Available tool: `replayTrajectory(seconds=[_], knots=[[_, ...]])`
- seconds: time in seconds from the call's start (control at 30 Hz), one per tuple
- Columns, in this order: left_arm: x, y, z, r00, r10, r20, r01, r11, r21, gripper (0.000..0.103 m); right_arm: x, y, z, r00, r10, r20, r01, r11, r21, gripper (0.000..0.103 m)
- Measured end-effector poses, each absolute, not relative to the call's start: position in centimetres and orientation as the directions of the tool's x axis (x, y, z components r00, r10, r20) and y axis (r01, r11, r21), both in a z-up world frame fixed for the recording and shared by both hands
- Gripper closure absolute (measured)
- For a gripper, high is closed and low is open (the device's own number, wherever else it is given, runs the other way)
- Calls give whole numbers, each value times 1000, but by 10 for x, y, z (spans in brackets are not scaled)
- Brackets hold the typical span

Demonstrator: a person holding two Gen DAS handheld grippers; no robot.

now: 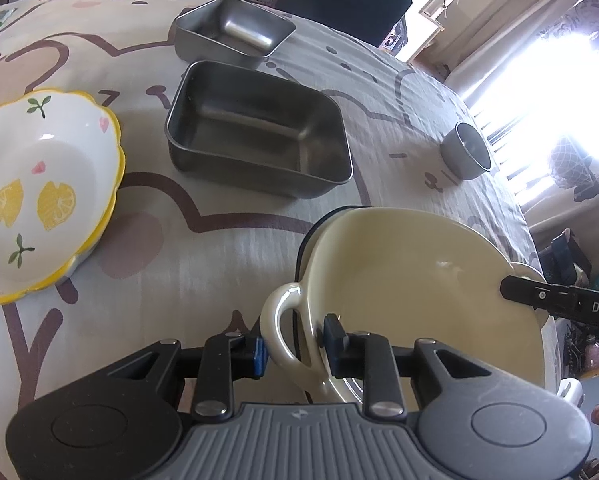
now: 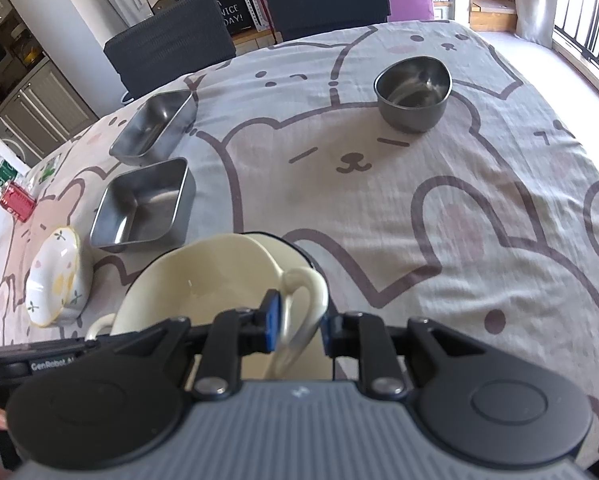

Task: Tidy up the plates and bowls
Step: 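Lower the cream bowl by its handles onto the white plate with both grippers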

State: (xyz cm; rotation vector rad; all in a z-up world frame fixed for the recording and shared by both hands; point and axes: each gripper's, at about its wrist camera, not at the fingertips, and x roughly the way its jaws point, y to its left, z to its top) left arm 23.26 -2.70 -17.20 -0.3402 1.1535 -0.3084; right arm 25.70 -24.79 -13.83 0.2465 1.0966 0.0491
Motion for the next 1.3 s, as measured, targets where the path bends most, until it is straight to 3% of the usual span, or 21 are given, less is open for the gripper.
replayTrajectory(seconds=[1.3], knots=[[233, -37, -173, 349, -407, -844, 138, 913, -383, 74, 258, -254, -149, 336, 204, -920, 13, 975, 221, 74]])
